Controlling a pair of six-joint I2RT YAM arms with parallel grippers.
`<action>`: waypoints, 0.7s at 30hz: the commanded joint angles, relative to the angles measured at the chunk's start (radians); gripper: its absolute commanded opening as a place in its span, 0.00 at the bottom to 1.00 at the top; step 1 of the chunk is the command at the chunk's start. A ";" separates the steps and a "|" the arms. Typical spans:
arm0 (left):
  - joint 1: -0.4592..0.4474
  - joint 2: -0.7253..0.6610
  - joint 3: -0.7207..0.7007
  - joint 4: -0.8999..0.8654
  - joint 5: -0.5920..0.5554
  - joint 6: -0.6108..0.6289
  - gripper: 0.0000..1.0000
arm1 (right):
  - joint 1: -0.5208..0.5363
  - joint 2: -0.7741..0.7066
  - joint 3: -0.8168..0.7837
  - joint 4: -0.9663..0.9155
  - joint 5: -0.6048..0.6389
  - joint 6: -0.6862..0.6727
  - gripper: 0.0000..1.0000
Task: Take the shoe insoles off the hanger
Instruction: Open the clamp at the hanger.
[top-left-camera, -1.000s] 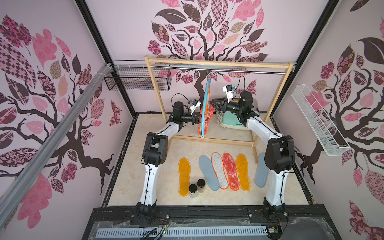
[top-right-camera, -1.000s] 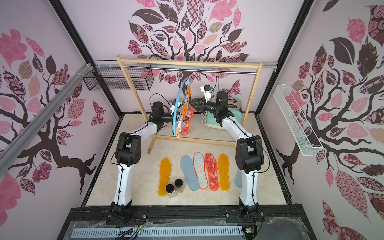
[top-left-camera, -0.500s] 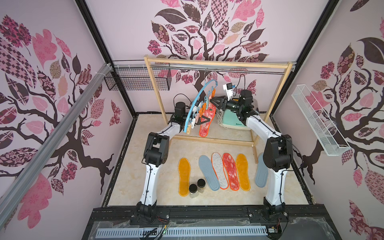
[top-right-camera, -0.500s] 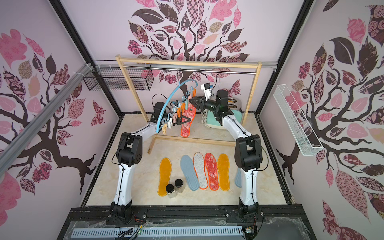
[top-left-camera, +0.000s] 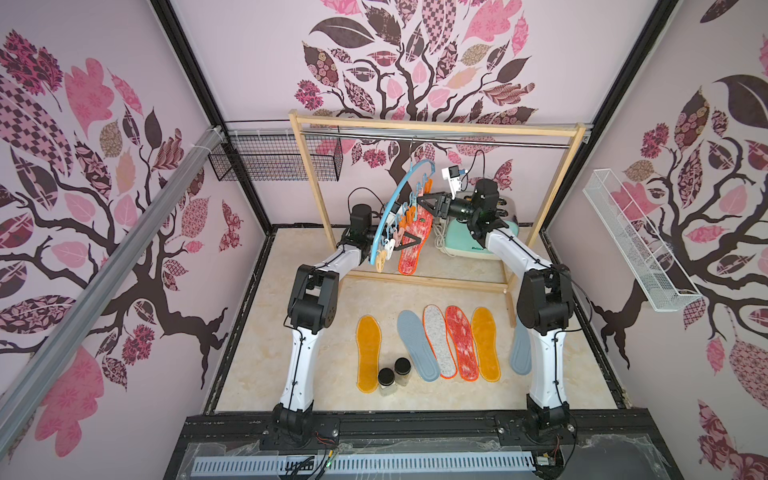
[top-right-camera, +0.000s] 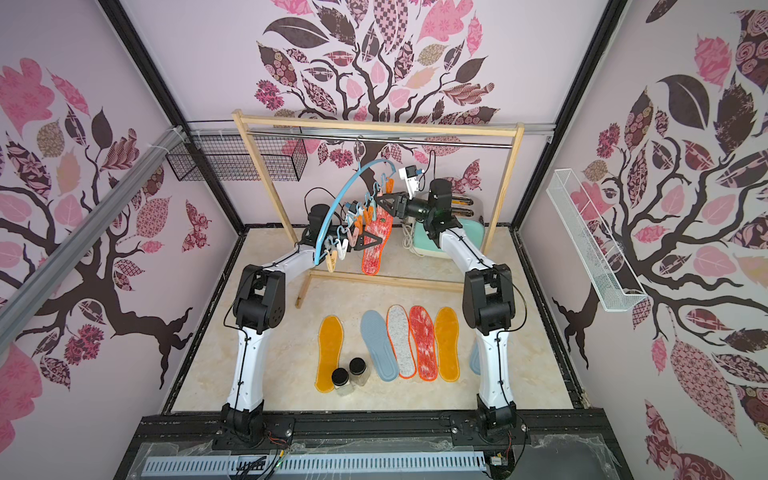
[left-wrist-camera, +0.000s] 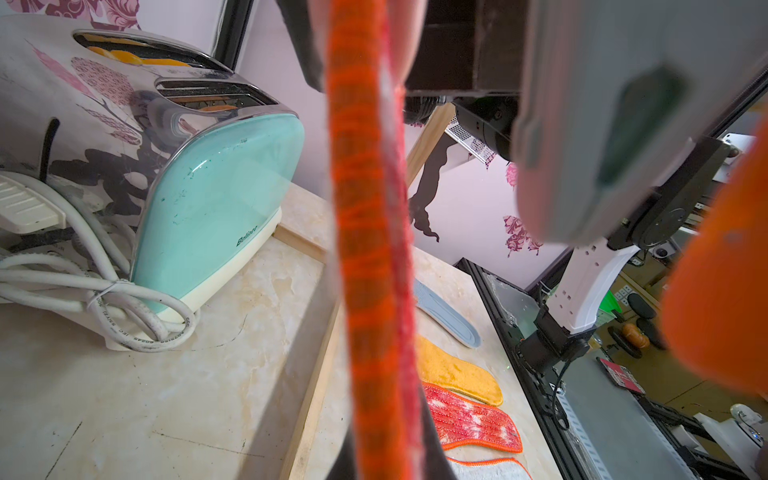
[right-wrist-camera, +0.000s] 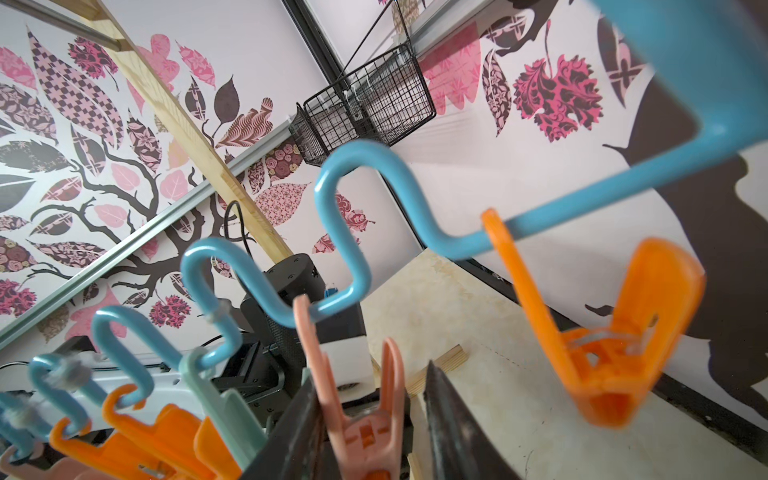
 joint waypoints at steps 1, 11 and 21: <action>-0.006 -0.005 0.010 0.004 0.015 0.002 0.00 | 0.001 0.028 0.053 0.047 -0.023 0.044 0.36; -0.003 -0.005 0.007 0.002 0.012 0.002 0.00 | 0.009 0.028 0.058 0.049 -0.024 0.045 0.14; 0.007 -0.046 -0.053 -0.073 -0.034 0.058 0.00 | 0.009 0.025 0.069 0.022 0.011 0.033 0.12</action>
